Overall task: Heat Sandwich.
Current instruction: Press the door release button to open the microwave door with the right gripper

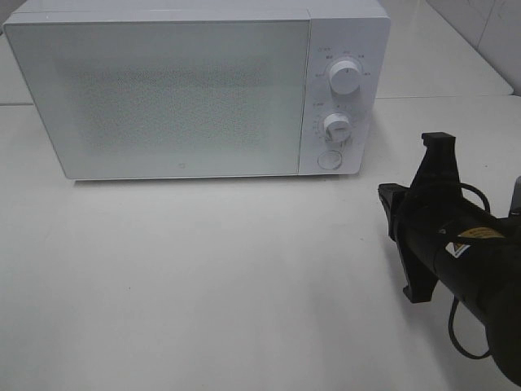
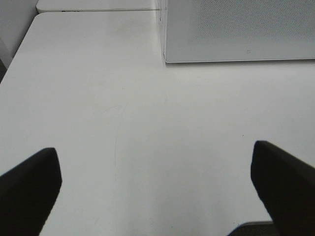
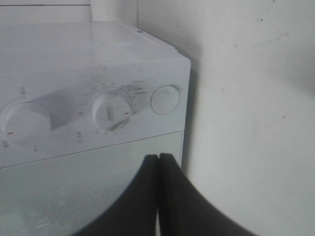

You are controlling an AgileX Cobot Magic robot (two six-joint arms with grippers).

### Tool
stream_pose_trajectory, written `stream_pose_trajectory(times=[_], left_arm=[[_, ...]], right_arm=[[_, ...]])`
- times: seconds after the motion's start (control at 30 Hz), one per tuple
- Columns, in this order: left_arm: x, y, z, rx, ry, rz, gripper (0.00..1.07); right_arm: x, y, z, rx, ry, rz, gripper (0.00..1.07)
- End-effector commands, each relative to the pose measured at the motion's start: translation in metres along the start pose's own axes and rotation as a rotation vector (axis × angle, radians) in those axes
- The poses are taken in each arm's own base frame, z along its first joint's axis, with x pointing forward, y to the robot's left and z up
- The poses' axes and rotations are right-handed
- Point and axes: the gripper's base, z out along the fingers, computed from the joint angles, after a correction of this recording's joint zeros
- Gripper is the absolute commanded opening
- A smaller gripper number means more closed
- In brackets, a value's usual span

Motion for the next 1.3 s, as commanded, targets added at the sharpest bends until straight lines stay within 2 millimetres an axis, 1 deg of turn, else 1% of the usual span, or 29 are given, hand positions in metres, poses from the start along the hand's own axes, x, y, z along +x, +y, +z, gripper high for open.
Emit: stream_pose_trajectory(times=[0.03,0.07,0.13,0.23,0.43,0.53,0.57,0.6,0.73,0.8,0.83,0.9,0.93,1.0,1.07,1.1,1.2,1.23,1.3], left_arm=[[0.001,-0.001,-0.003,0.006,-0.028,-0.001,1.0],[0.001,-0.001,-0.003,0.006,-0.028,-0.001,1.0],[0.001,-0.001,-0.003,0.006,-0.028,-0.001,1.0],[0.001,-0.001,-0.003,0.006,-0.028,-0.001,1.0],[0.001,-0.001,-0.003,0.006,-0.028,-0.001,1.0],[0.001,-0.001,-0.003,0.006,-0.028,-0.001,1.0],[0.001,-0.001,-0.003,0.006,-0.028,-0.001,1.0],[0.001,-0.001,-0.003,0.006,-0.028,-0.001,1.0],[0.001,-0.001,-0.003,0.006,-0.028,-0.001,1.0],[0.001,-0.001,-0.003,0.006,-0.028,-0.001,1.0],[0.001,-0.001,-0.003,0.006,-0.028,-0.001,1.0],[0.001,-0.001,-0.003,0.006,-0.028,-0.001,1.0],[0.001,-0.001,-0.003,0.006,-0.028,-0.001,1.0],[0.001,-0.001,-0.003,0.006,-0.028,-0.001,1.0],[0.001,-0.001,-0.003,0.006,-0.028,-0.001,1.0],[0.001,-0.001,-0.003,0.006,-0.028,-0.001,1.0],[0.001,-0.001,-0.003,0.006,-0.028,-0.001,1.0],[0.001,-0.001,-0.003,0.006,-0.028,-0.001,1.0],[0.001,-0.001,-0.003,0.006,-0.028,-0.001,1.0]], right_arm=[[0.006,-0.004,0.007,0.023,0.007,-0.007,0.0],[0.009,-0.006,0.012,0.031,0.008,0.003,0.0],[0.011,-0.006,0.014,0.033,0.007,0.005,0.0],[0.018,-0.008,0.024,0.038,0.006,0.001,0.0],[0.024,-0.009,0.035,0.038,0.002,0.003,0.0],[0.025,-0.009,0.049,0.049,0.015,-0.01,0.0],[0.025,-0.009,0.053,0.052,0.016,-0.01,0.0],[0.025,-0.009,0.053,0.052,0.016,-0.01,0.0],[0.021,-0.006,0.068,0.065,0.011,-0.004,0.0],[0.021,-0.005,0.071,0.072,0.01,-0.002,0.0],[0.018,-0.003,0.079,0.086,0.013,0.0,0.0],[0.017,0.0,0.087,0.084,0.017,-0.001,0.0],[0.017,0.0,0.087,0.084,0.017,-0.001,0.0],[0.017,0.002,0.098,0.093,0.02,0.003,0.0],[0.017,0.001,0.101,0.097,0.02,0.001,0.0],[0.016,0.003,0.109,0.096,0.02,0.002,0.0],[0.015,0.006,0.119,0.096,0.018,0.0,0.0],[0.015,0.006,0.119,0.096,0.018,0.0,0.0],[0.014,0.01,0.126,0.091,0.02,-0.013,0.0]])
